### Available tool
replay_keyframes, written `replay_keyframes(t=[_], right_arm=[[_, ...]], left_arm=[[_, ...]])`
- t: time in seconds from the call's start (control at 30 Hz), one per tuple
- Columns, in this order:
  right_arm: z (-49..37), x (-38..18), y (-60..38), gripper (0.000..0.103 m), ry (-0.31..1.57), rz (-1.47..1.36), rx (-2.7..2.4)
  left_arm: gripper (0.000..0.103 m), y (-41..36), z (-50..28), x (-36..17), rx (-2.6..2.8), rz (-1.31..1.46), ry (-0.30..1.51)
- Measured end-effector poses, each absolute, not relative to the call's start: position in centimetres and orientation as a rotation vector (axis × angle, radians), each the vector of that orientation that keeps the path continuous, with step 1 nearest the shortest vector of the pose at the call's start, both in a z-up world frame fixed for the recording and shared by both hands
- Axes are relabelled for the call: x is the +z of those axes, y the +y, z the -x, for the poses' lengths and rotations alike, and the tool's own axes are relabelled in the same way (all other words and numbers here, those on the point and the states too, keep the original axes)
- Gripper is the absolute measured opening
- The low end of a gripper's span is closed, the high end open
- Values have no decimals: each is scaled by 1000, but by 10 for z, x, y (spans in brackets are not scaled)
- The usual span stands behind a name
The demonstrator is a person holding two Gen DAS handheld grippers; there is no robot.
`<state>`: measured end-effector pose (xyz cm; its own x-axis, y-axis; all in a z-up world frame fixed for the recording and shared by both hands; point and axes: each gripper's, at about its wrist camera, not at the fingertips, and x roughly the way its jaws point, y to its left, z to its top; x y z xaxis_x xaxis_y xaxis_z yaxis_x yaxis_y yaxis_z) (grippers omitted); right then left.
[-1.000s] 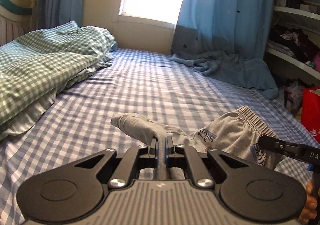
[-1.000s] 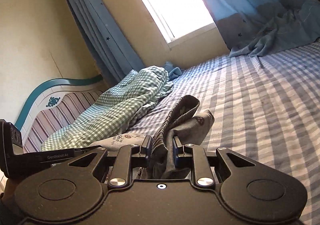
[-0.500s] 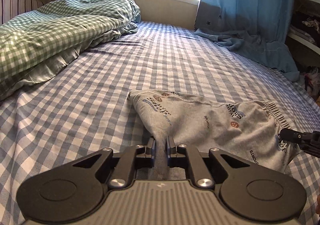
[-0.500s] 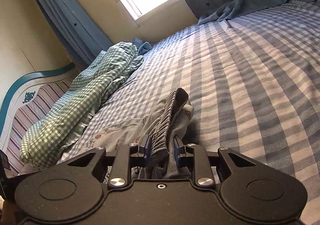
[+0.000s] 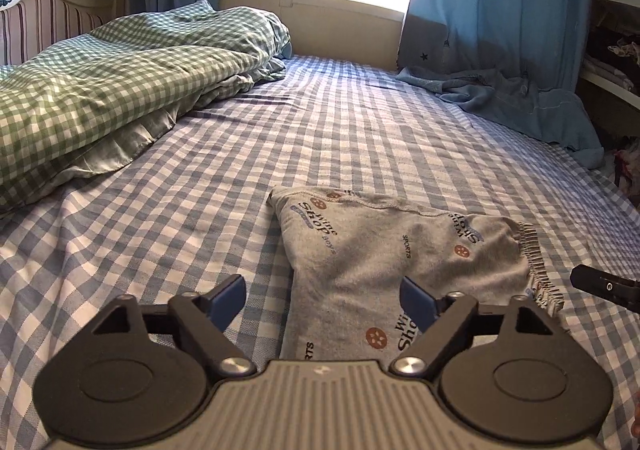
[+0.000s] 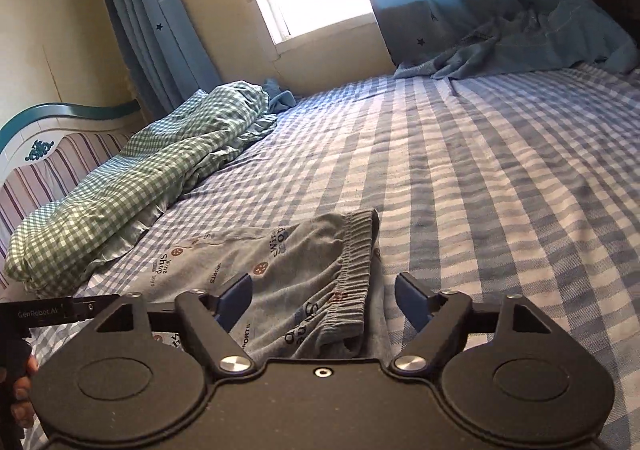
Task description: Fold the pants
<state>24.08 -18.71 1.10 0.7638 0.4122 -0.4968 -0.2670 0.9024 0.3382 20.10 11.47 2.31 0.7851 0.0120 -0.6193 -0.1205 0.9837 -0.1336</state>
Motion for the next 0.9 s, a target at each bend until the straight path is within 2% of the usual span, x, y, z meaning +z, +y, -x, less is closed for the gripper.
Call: replay_keyframes(t=[0.07,0.17,0.47,0.9], right_arm=[[-232,20,-185,96,562,-231,375],[-216,32,-184,102,512,-205,374],[-149,41,-178,102,386,-90,348],[-36,8,-166,102,325,-8,296]], left_arm=[[99,111,-192,31,68,167,640],[103,104,-178,41,70,156,605],[103,86,-113,51,103,112,488],[103,73,-23,3,120,97,480]])
